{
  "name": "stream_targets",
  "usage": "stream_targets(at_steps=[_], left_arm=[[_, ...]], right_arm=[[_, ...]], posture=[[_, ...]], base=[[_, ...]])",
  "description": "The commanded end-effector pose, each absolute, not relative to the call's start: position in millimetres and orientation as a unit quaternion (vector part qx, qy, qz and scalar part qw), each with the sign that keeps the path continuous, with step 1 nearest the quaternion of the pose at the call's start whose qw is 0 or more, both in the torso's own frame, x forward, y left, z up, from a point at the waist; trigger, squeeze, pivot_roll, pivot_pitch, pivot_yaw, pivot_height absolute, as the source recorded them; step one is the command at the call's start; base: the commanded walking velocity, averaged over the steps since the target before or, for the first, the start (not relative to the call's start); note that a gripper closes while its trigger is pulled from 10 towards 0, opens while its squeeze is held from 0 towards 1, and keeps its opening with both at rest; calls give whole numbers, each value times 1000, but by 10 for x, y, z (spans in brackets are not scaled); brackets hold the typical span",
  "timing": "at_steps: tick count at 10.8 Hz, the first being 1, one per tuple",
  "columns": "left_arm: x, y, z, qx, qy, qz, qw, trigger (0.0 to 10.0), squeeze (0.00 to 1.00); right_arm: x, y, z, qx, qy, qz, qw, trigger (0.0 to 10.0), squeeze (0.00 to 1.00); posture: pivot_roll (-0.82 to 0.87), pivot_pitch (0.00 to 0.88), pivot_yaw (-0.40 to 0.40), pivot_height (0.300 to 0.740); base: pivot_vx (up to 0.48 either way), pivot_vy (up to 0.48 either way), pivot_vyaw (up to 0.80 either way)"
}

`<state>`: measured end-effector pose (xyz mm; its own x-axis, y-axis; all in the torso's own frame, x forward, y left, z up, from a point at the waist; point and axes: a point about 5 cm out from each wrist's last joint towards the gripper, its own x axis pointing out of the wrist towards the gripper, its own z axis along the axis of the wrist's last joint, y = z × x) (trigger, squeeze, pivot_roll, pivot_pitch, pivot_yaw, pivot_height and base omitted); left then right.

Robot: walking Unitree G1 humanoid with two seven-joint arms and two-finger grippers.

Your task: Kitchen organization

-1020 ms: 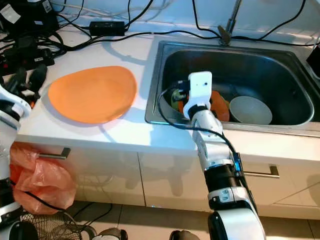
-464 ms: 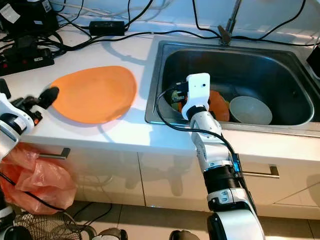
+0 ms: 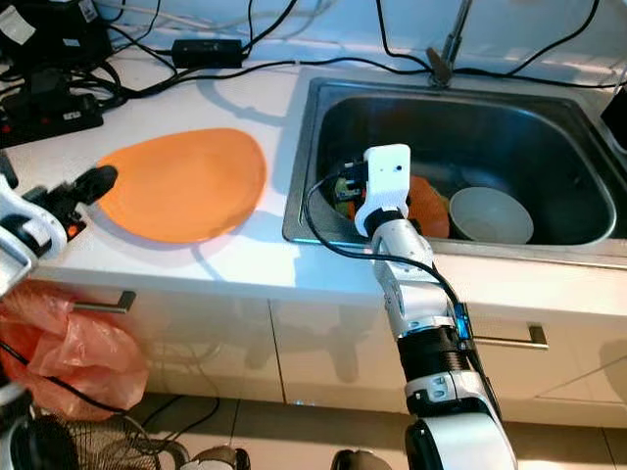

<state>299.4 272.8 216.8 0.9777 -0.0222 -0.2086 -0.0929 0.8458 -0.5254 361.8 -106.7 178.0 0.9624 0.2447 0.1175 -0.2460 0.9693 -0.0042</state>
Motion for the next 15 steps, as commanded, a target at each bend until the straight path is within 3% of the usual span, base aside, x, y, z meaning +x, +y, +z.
stream_targets(at_steps=[1, 5, 15], left_arm=[[3000, 2756, 2167, -288, 119, 22, 950, 10000, 0], [2997, 2743, 2102, -329, 136, 35, 934, 10000, 0], [3232, 2008, 1876, -377, 189, -60, 904, 10000, 0]], right_arm=[[3599, -1086, 1762, 7, -54, 122, 991, 10000, 0], [3590, -1087, 1758, 7, -53, 120, 991, 10000, 0], [3586, -1087, 1782, 7, -58, 118, 991, 10000, 0]], posture=[[126, 125, -18, 740], [126, 127, -13, 740], [93, 106, 1, 740]], base=[[0, 0, 0], [0, 0, 0], [0, 0, 0]])
